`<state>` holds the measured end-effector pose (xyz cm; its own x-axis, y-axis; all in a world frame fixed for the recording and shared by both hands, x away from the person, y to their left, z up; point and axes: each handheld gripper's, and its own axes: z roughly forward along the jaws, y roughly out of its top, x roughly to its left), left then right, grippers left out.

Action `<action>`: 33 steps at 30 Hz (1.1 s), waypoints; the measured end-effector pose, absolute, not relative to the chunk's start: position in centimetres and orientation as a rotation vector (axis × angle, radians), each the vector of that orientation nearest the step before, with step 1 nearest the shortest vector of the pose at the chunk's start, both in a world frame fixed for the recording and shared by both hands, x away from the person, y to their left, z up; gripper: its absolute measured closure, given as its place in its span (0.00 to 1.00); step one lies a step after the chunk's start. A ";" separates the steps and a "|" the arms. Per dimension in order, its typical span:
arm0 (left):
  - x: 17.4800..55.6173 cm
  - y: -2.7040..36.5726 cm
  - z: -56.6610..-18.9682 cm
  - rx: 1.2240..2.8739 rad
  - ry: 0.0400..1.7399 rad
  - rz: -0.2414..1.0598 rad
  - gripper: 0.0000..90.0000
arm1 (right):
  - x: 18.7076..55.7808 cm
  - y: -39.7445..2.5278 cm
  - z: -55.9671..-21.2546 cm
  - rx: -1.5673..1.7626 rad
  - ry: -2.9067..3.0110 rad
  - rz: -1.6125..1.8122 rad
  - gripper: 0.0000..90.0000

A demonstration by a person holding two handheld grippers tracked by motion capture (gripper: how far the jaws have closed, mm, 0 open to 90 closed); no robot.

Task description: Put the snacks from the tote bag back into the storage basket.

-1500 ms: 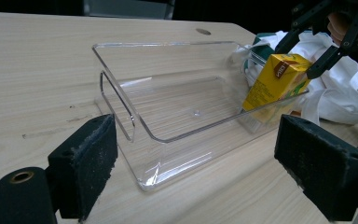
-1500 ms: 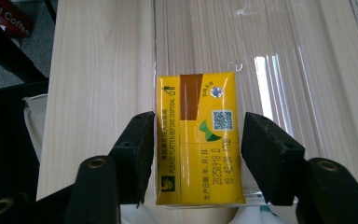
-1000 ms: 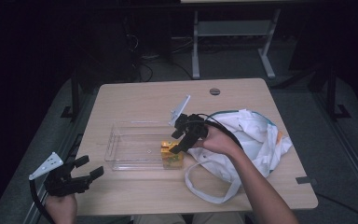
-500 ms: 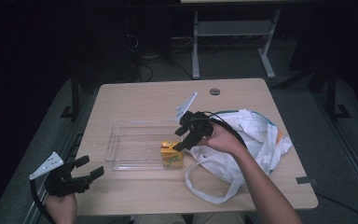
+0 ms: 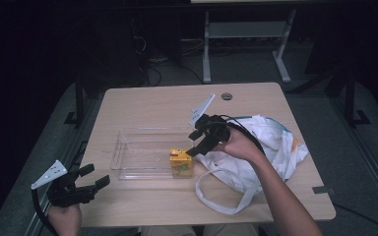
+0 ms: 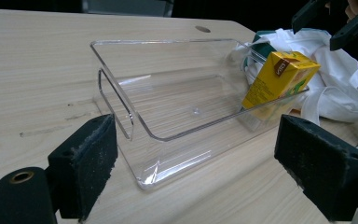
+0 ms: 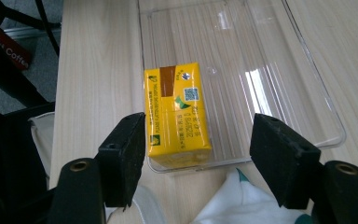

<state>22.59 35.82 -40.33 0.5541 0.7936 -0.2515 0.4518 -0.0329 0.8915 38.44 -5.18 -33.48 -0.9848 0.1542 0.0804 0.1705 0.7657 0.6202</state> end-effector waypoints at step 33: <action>22.6 35.8 -40.4 1.672 1.060 0.379 0.14 | 38.6 -8.3 -32.9 -0.360 -2.938 -1.069 0.39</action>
<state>22.59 35.82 -40.37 0.5536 0.7938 -0.2518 0.4541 -0.0343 0.8903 38.63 -8.35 -32.91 -0.9738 0.2152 0.0729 0.2118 0.7432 0.6346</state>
